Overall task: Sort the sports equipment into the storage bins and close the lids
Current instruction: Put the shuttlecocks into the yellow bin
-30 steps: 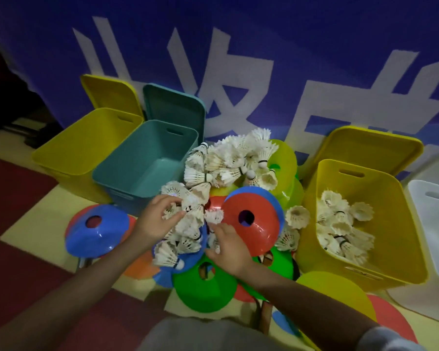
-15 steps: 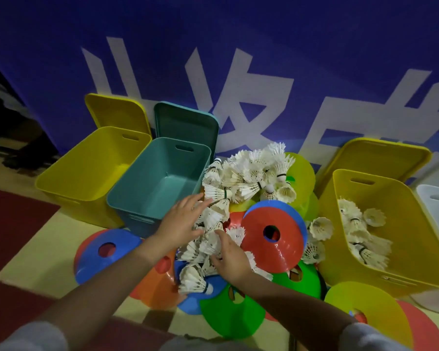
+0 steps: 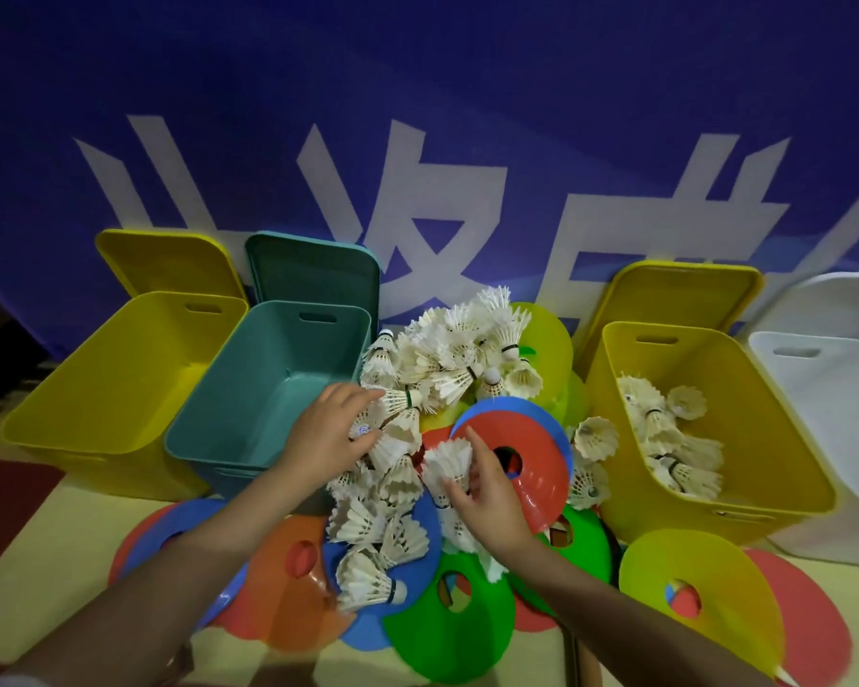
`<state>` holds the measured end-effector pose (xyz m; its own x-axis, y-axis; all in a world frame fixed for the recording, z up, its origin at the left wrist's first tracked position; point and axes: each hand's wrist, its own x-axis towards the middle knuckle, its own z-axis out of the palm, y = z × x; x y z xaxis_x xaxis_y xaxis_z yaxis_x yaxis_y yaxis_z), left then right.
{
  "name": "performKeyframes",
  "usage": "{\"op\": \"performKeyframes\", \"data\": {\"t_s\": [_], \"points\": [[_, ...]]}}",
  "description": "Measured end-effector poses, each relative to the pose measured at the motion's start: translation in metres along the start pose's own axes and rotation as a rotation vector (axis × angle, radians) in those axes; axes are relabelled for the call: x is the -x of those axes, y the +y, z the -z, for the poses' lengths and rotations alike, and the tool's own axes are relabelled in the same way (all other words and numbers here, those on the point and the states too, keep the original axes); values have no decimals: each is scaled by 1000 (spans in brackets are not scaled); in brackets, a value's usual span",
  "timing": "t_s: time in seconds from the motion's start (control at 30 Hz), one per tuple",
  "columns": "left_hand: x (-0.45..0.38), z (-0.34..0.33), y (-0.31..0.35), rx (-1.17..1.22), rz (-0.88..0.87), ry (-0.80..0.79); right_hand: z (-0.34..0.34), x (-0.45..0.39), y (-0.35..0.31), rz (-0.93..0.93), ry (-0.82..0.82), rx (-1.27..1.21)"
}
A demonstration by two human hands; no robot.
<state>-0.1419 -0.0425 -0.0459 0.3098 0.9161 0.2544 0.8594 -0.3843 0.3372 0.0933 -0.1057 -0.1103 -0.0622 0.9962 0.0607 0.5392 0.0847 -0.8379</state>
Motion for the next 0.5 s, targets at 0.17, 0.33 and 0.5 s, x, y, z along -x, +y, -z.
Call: {"op": "performKeyframes", "data": {"t_s": [0.17, 0.33, 0.5], "points": [[-12, 16, 28, 289, 138, 78, 17, -13, 14, -76, 129, -89], [-34, 19, 67, 477, 175, 124, 51, -24, 8, -65, 208, -173], [-60, -4, 118, 550, 103, 76, 112, -25, 15, -17, 270, -260]]}}
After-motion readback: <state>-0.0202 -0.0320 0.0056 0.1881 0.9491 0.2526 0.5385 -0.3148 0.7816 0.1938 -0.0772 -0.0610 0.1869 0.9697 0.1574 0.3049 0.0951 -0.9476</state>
